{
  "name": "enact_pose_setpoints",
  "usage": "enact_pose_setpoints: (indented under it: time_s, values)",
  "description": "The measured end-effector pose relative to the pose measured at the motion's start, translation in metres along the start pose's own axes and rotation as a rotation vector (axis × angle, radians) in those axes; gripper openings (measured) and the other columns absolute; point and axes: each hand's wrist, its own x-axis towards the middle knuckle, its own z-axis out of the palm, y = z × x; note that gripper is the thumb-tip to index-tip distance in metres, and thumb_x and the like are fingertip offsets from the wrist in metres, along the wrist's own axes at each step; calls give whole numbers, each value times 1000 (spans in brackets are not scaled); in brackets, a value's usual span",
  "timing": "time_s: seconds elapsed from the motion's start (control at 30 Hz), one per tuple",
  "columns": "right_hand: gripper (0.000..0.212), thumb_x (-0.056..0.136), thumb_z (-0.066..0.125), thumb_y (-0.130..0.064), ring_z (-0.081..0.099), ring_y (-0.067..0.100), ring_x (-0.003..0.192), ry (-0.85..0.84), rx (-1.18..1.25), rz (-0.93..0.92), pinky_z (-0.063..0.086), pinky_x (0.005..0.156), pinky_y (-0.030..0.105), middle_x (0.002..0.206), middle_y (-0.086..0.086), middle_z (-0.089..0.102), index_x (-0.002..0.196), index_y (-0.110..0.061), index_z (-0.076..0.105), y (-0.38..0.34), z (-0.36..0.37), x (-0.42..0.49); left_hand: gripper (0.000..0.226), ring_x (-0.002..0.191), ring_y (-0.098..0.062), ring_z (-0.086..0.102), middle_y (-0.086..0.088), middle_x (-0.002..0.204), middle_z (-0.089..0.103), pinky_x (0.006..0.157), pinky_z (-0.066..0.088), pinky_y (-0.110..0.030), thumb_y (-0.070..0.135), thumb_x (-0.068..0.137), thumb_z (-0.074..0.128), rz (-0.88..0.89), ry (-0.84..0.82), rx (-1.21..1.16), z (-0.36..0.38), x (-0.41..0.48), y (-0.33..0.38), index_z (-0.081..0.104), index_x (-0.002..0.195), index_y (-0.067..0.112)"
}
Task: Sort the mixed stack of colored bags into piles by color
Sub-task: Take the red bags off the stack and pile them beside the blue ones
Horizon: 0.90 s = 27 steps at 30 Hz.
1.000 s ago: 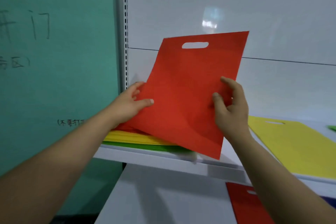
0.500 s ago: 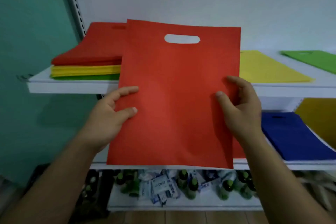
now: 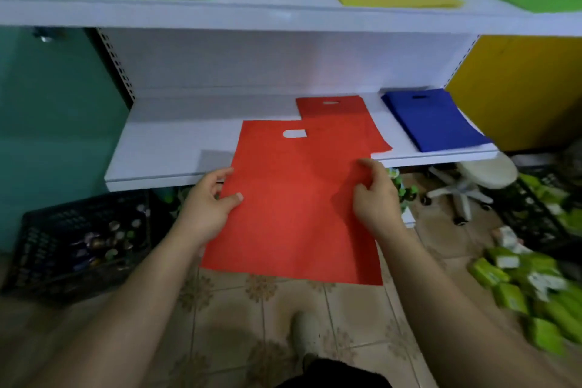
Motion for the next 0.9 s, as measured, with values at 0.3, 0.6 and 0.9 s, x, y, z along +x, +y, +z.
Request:
enact_pose_setpoints:
  time_s: [0.3, 0.6, 0.9]
  values:
    - [42, 92, 58, -17, 49, 17, 119, 138, 42, -119, 35, 101, 23, 132, 4, 54, 133, -12, 51, 60, -30, 6, 70, 107, -17, 58, 2, 128, 50, 85, 52, -33, -6, 84, 61, -30, -152, 186, 63, -3, -36, 38, 132, 38]
    - [40, 95, 56, -21, 46, 16, 124, 79, 71, -106, 32, 102, 22, 135, 2, 51, 134, -15, 49, 118, -93, 105, 47, 96, -7, 56, 2, 118, 56, 84, 45, -26, 5, 85, 66, 39, 43, 215, 183, 33, -14, 55, 126, 25]
    - [32, 95, 55, -18, 51, 14, 115, -37, 93, -141, 38, 99, 24, 125, 0, 56, 126, -16, 55, 124, -87, 196, 42, 92, -20, 58, -5, 114, 58, 78, 49, -29, -5, 85, 61, -24, 30, 273, 219, 91, 1, 58, 121, 17]
